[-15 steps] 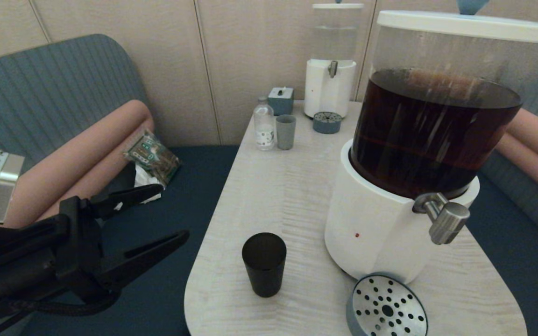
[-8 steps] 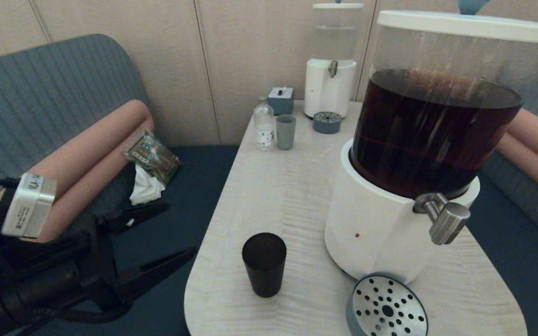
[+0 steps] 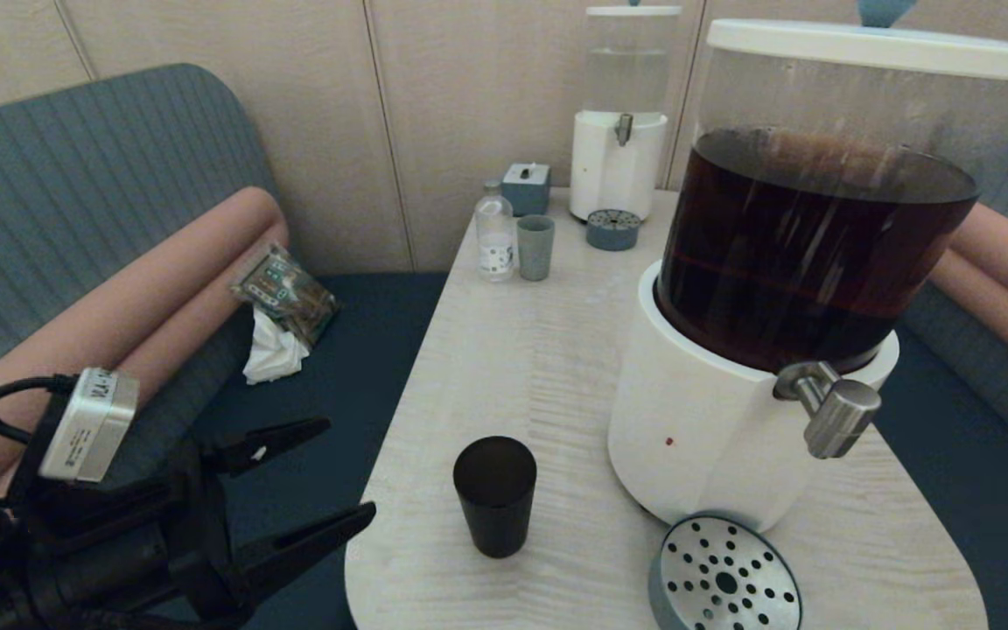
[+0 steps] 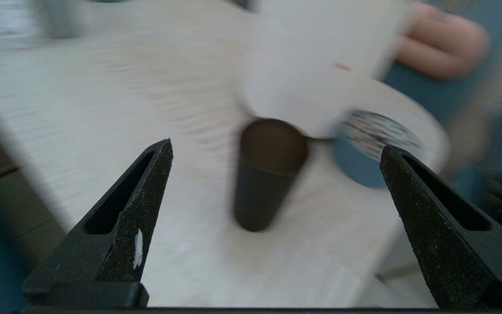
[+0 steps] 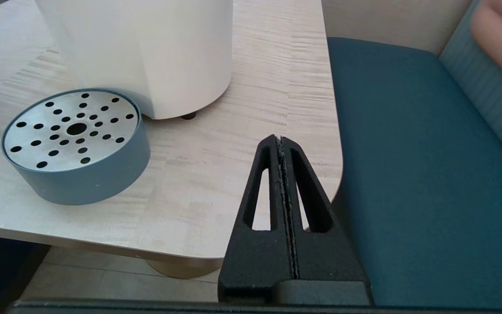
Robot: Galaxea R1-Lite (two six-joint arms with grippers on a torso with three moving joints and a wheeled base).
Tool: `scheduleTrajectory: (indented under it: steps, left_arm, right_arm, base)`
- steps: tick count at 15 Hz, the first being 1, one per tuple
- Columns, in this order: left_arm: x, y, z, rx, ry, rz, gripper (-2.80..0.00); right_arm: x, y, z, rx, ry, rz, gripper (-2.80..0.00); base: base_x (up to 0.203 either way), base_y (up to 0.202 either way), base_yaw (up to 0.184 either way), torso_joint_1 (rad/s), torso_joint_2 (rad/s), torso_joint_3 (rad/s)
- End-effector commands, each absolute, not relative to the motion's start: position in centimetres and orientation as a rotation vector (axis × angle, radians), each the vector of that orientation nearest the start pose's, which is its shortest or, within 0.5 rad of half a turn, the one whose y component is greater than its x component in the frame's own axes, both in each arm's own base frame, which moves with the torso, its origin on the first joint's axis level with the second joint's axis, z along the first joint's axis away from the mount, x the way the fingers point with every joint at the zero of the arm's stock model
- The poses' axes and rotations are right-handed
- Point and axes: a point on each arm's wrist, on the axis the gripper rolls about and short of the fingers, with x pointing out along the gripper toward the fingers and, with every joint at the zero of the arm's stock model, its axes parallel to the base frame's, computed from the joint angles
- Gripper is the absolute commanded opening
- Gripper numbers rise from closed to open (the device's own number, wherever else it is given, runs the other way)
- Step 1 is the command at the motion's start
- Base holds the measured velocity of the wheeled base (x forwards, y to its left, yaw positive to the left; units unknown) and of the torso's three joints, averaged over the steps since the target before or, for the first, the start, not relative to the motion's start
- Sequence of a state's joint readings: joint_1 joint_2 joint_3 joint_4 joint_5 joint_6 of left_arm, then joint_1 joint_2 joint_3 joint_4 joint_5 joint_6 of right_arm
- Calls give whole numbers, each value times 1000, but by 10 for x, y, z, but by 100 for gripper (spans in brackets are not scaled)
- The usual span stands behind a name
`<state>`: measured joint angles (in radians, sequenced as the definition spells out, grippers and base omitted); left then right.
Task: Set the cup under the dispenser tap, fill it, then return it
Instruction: Pick up the cup
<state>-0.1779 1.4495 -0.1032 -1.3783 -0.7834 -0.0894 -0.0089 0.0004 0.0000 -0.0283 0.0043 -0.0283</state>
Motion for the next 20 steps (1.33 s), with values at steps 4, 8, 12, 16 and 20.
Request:
scheduleTrajectory:
  steps: [4,8,12,16,20]
  left_arm:
    - [175,-51,114,-111,132,-1195,0]
    - [193,-51,89,-146,237,-1209,0]
    - [218,-49,88,-132,206,-1191,0]
    - [226,-51,80,-77,177,-1246,0]
    - [229,-53,78,-37,130,-1354,0]
  right_arm:
    - [-22,0,76,-29,-20,-3,-280]
    - [-22,0,76,-29,-20,-5,-280]
    - [-22,0,76,-29,-20,-5,-280]
    - [-22,0,76,-29,-20,-5,-280]
    - [-22,0,76,-29,-20,-6,-280]
  base:
    - [0,0,0,0,0,0]
    - [0,0,0,0,0,0]
    - [0,0,0,0,0,0]
    - [0,0,0,0,0,0]
    - [0,0,0,0,0,0]
